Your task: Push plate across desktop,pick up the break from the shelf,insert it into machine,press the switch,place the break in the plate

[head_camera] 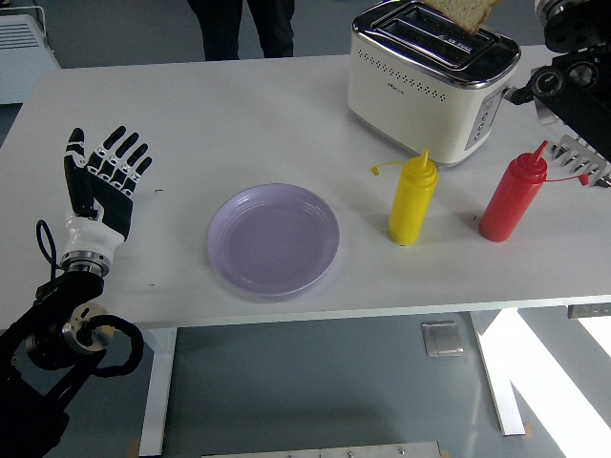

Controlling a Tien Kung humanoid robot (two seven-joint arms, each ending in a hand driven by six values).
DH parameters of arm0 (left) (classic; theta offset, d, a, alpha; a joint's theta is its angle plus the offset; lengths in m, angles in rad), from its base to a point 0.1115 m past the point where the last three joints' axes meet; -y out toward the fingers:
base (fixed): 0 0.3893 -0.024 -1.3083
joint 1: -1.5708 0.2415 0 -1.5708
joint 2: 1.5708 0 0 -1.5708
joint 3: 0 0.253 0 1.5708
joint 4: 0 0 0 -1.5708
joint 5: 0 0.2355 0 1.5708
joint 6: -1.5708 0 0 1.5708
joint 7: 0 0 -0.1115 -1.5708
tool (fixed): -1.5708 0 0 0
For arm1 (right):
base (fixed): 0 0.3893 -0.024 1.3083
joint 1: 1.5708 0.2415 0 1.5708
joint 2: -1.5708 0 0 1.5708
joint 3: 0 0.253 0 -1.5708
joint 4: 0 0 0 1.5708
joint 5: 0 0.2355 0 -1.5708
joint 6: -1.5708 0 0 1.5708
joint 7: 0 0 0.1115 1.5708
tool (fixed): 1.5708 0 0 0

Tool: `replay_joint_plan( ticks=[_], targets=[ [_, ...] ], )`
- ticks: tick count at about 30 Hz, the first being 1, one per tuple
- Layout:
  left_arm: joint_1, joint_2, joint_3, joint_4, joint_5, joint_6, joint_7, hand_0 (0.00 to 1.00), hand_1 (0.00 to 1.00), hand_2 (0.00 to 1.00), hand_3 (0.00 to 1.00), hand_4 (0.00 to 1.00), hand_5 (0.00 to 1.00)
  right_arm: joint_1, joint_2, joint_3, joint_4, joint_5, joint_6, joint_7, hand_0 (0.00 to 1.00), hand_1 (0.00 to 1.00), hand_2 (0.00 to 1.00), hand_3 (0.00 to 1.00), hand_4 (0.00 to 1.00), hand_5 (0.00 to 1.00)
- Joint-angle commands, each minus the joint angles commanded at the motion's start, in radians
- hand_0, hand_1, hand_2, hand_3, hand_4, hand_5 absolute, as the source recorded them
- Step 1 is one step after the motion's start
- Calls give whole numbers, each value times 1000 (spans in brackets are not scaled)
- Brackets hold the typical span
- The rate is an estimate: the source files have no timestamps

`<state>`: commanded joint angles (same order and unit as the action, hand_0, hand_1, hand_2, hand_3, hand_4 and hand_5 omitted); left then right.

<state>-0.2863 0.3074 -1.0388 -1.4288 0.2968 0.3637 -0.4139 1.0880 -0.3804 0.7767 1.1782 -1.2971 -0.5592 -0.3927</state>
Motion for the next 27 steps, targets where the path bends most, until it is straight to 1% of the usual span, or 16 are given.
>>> replay_joint_plan(
  ticks=[4,8,13,17,23,27],
  targets=[
    [26,15,-71,-47,28,9,4,849,761,728,690,682,998,32,35,-40,-82,20,-5,-5,482,497,519,437,113,2],
    [45,27,-122,-83,47,16,6,849,760,727,690,683,998,57,68,-79,-155,38,-8,-6,482,497,520,437,115,2],
    [55,34,-159,-112,60,21,4,849,760,727,689,683,998,85,107,-121,-241,43,-14,1,482,497,521,439,117,2],
    [62,36,-175,-130,71,22,3,849,760,727,689,683,998,100,128,-149,-295,51,-18,4,482,497,521,439,117,2],
    [84,37,-210,-162,62,21,-4,849,759,724,686,684,998,109,150,-178,-340,57,-22,6,481,498,520,438,123,2],
    [98,38,-256,-174,-9,-3,-2,849,751,720,682,684,998,108,157,-189,-352,56,-23,7,481,498,519,439,124,2]
  ],
)
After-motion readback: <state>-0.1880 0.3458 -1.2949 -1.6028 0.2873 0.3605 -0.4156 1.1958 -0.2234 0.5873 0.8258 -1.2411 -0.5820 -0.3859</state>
